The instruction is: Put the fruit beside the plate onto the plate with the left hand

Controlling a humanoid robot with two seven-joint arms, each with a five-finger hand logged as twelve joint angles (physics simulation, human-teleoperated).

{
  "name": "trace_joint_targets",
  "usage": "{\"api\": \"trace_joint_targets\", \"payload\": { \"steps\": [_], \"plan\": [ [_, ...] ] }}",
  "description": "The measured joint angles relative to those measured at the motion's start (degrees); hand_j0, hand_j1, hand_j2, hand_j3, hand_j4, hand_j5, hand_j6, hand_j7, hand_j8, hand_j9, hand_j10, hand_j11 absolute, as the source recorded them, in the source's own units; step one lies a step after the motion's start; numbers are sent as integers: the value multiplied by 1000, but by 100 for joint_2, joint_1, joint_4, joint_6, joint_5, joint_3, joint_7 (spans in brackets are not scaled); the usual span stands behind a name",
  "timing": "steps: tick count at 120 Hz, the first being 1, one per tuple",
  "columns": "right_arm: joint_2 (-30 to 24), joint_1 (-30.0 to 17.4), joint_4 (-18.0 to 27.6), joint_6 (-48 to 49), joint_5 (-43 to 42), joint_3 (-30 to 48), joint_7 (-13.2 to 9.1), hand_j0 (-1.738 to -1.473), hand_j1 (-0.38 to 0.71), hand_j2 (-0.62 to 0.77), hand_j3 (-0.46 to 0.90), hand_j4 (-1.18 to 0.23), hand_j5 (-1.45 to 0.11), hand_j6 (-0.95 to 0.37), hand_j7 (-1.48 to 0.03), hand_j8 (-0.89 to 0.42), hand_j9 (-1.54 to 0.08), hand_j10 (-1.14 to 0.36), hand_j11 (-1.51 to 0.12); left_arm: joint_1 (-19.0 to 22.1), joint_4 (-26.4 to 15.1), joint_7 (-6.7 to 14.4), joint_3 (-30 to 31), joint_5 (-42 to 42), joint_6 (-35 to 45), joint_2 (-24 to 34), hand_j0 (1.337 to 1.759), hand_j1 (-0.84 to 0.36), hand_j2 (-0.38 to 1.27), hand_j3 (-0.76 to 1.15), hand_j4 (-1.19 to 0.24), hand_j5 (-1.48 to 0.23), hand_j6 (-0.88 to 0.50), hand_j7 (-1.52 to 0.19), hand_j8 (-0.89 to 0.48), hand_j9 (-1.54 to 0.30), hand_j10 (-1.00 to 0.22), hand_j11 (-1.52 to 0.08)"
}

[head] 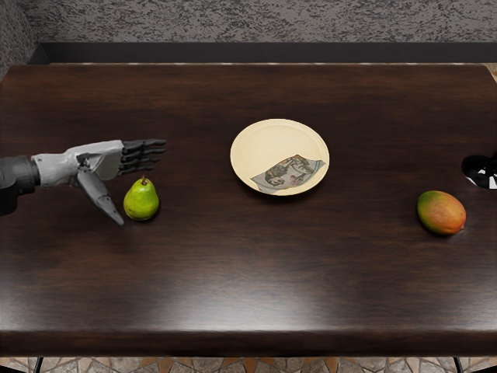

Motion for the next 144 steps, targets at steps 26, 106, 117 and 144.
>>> {"api": "trace_joint_targets", "payload": {
  "steps": [26,106,117,144],
  "plan": [
    [0,1,0,0,0,0,0,-1658,-314,-6,0,-30,-38,-30,-38,-30,-38,-30,-38,125,323,0,-16,-5,0,-230,1658,349,3,0,-2,0,-2,0,-2,0,-1,0],
    [0,0,0,0,0,0,-2,-1658,-314,-6,0,-30,-38,-30,-38,-30,-38,-29,-38,426,789,0,-7,-6,0,-606,1658,349,3,0,-2,0,-2,0,-2,0,-1,0],
    [0,0,0,0,0,0,-1,-1658,-314,-6,0,-30,-38,-30,-38,-30,-38,-29,-38,426,790,0,-10,-5,0,-606,1658,349,3,0,-2,0,-2,0,-2,0,-1,0],
    [0,0,0,0,-1,0,0,-1658,-314,-6,0,-30,-38,-30,-38,-30,-38,-29,-38,434,778,-29,-50,-3,0,-606,1658,349,3,0,-2,0,-2,0,-2,0,-1,0]
  ]
}}
